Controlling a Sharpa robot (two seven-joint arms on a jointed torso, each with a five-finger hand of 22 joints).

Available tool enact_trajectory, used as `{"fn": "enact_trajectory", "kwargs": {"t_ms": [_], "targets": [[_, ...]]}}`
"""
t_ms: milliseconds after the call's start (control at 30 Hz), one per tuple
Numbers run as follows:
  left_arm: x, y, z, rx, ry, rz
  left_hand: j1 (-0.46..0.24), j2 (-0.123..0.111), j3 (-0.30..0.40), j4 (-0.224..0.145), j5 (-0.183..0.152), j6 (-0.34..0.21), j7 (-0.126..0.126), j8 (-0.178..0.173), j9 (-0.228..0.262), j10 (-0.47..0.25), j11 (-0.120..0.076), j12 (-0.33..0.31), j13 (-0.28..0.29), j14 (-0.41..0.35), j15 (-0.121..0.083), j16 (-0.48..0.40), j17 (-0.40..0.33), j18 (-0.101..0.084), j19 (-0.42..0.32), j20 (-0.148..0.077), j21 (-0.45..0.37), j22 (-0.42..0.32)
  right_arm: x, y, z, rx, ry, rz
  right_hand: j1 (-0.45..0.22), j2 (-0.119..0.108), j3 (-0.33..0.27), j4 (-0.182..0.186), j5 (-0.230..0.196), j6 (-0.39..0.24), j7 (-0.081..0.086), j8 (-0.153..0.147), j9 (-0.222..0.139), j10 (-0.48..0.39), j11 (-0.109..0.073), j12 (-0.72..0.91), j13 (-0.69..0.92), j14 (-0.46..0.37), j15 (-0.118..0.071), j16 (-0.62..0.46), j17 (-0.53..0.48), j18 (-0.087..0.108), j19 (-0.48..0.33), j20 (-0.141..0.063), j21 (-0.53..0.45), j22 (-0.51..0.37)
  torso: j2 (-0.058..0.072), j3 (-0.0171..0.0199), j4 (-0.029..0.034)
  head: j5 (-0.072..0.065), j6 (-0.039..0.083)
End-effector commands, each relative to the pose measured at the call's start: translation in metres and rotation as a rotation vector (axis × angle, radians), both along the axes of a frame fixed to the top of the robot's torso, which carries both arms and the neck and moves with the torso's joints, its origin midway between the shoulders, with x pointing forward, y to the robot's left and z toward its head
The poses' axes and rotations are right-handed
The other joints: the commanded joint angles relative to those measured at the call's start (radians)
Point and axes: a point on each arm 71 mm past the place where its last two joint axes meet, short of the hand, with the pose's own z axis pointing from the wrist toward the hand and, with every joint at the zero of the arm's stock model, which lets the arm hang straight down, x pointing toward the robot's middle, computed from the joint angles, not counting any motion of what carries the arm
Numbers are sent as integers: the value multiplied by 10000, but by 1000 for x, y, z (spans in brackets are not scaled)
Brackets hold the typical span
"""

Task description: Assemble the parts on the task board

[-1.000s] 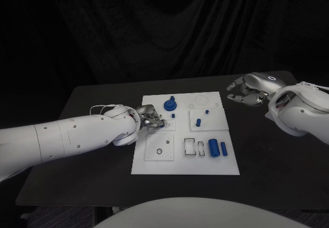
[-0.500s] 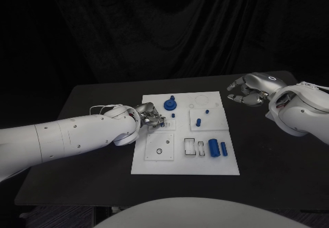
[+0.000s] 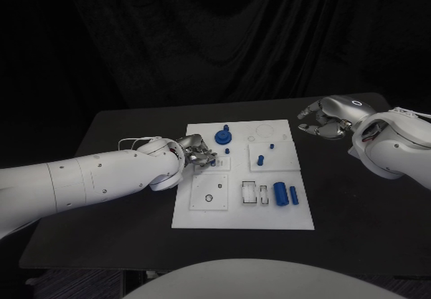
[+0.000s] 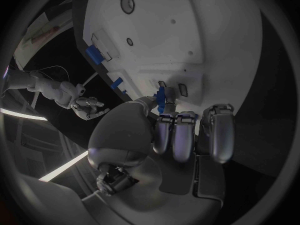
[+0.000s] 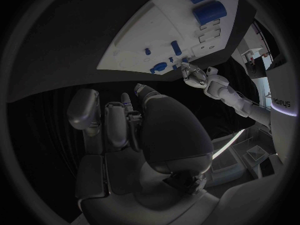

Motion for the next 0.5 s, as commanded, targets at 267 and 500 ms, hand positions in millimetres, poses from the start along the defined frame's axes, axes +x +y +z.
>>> {"fn": "enact_trajectory", "kwargs": {"t_ms": [267,500], "targets": [[-2,-1,-1,-68,72,-66,-32,-26,75,13,-83,46,-56,-71,7,1059,6,26,2630,1057,26,26,2634,8,13,-37,-55,1630,0,-1,-2,-60,82,-145,83,32,48,-17,37,46,3,-32,-15,133,56,-58,1744,353,83,-61,-8,24,-79,-22,-33,791,9,5,7,19,-1],[-3,0,-1,-74,80,-60,-32,-26,75,13,-83,46,-56,-71,7,1059,6,26,2630,1057,26,26,2634,8,13,-37,-55,1630,0,-1,-2,-77,110,-159,79,27,53,-18,38,47,5,-35,-20,124,58,-68,1734,346,85,-86,-30,29,-88,-20,-63,782,3,3,10,39,-1]]}}
